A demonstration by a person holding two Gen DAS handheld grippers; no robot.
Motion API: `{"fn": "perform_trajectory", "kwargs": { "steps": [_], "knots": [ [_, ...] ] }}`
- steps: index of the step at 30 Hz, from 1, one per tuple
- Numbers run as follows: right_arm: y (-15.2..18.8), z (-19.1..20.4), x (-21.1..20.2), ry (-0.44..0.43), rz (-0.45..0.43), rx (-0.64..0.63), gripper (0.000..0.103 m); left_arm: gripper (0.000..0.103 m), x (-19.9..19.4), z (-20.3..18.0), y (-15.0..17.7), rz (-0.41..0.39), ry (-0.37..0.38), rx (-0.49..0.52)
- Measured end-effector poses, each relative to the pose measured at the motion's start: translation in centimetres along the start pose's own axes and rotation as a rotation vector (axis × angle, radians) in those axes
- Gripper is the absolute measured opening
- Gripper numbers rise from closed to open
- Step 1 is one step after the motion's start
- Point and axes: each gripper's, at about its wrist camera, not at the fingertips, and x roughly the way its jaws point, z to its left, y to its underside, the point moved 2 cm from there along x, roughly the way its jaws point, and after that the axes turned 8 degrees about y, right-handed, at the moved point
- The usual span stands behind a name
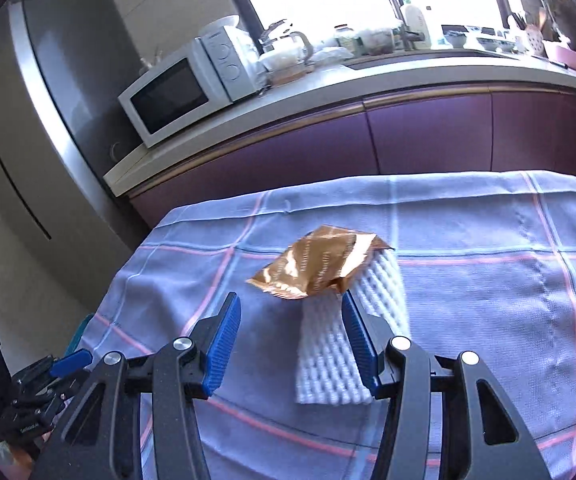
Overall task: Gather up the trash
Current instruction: 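Swing both open grippers back over the table toward the foam net and foil wrapper, then grasp the white foam net with the left gripper while the right gripper grasps the gold foil wrapper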
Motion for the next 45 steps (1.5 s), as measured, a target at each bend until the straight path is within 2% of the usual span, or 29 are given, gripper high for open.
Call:
{"fn": "perform_trajectory", "kwargs": {
  "steps": [3,7,9,13,17,23,30,36,37,39,43,45],
  "knots": [
    [-0.7,-1.8,1.4,-0.033,0.03,0.055,0.05,0.046,1.6,-1.6,-0.6,0.019,0.014,0.027],
    [-1.4,-2.2,3.7,-0.059,0.077,0.081,0.048,0.046,3.5,-3.1,-1.2,0.041,0.032,0.05],
    [-1.3,-2.1,4.4,-0.067,0.095,0.099,0.042,0.046,4.3,-3.8,-1.4,0.05,0.036,0.06],
    [-1.1,-3.0,5.2,-0.092,0.12,0.155,0.018,0.047,5.3,-4.6,-1.7,0.067,0.045,0.081],
    [-1.0,-4.0,4.3,-0.123,0.096,0.195,0.011,0.047,6.6,-5.3,-2.2,0.088,0.063,0.094],
    [-1.3,-4.9,1.4,-0.154,0.02,0.206,0.01,0.047,9.2,-7.5,-3.3,0.123,0.12,0.12],
    [-1.2,-7.1,-0.9,-0.161,-0.025,0.246,0.01,0.05,13.0,-10.9,-4.2,0.184,0.203,0.126],
    [-0.7,-8.7,-1.9,-0.161,-0.047,0.276,0.01,0.051,16.6,-12.5,-5.2,0.238,0.214,0.103],
    [-0.6,-8.9,-2.0,-0.162,-0.048,0.28,0.01,0.05,17.2,-12.6,-5.3,0.247,0.212,0.098],
    [-0.4,-9.3,-2.1,-0.166,-0.048,0.289,0.011,0.04,18.5,-12.6,-5.4,0.275,0.21,0.069],
    [0.0,-9.9,-2.1,-0.173,-0.047,0.305,0.011,0.04,19.9,-12.2,-5.7,0.284,0.226,0.021],
    [0.1,-10.1,-2.0,-0.181,-0.046,0.309,0.011,0.033,20.3,-12.1,-5.8,0.289,0.226,0.014]
  ]
}}
